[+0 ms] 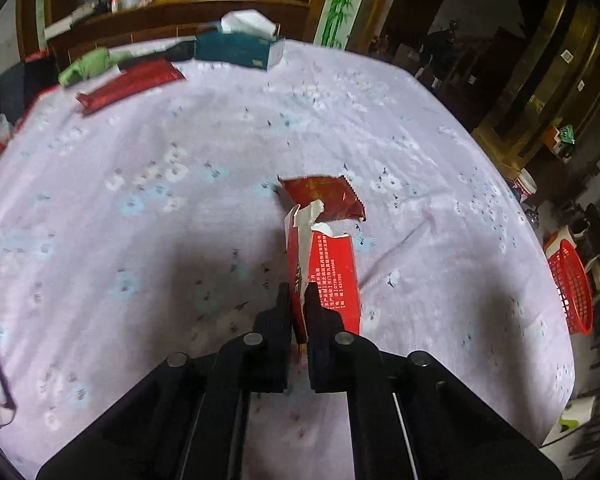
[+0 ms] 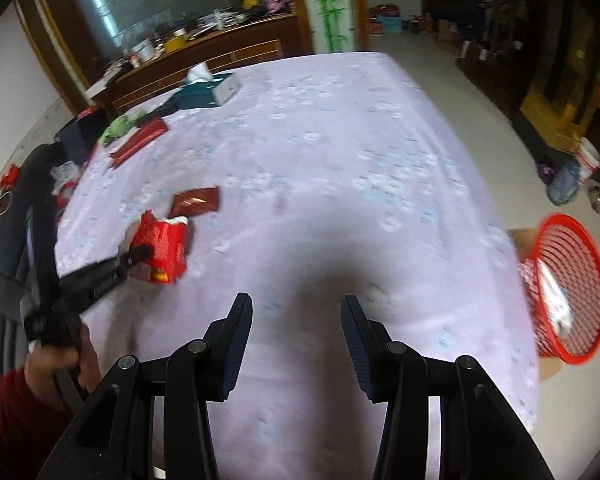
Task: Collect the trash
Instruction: 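Grasp the red snack box with the left tool and lift it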
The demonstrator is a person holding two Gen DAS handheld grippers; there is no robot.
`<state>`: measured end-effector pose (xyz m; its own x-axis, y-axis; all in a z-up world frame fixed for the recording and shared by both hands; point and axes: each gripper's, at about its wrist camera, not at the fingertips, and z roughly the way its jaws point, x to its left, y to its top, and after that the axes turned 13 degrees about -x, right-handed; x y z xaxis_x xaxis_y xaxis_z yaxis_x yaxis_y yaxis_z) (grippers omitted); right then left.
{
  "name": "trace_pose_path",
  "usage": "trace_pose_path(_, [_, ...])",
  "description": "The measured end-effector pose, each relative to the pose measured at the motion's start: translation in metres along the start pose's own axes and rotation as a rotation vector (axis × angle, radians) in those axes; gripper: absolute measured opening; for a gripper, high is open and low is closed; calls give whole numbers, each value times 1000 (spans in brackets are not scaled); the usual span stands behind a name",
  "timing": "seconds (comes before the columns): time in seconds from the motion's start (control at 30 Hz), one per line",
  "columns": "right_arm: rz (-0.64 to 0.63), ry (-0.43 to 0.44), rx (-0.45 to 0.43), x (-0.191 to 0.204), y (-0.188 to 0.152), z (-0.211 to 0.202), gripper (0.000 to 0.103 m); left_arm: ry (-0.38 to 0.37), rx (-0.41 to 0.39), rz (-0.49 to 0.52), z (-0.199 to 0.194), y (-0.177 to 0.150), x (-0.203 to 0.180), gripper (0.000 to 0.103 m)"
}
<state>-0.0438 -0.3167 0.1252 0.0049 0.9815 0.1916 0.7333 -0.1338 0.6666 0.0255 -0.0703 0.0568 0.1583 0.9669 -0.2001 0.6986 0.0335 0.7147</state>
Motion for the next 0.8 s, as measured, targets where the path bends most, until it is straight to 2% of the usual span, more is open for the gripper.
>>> trace_pose_path(0.17, [-10,85,36,38,21,42,49,12,-30,-7,-34,-2,16,5])
trace_pose_path(0.27, [-72,114,32,68,38,73,49,41,-39,-8,-50,-5,28,5])
trace_pose_path(0.43, [-96,196,55,101,63,129,49,86,-50,-10,-68,-10,46,5])
trace_pose_path(0.67, [-139,205,60,125,83,190,49,165,-61,22,-78,-17,57,5])
trace_pose_path(0.8, [-161,234,108,128,83,215,49,181,-60,37,-77,-17,57,5])
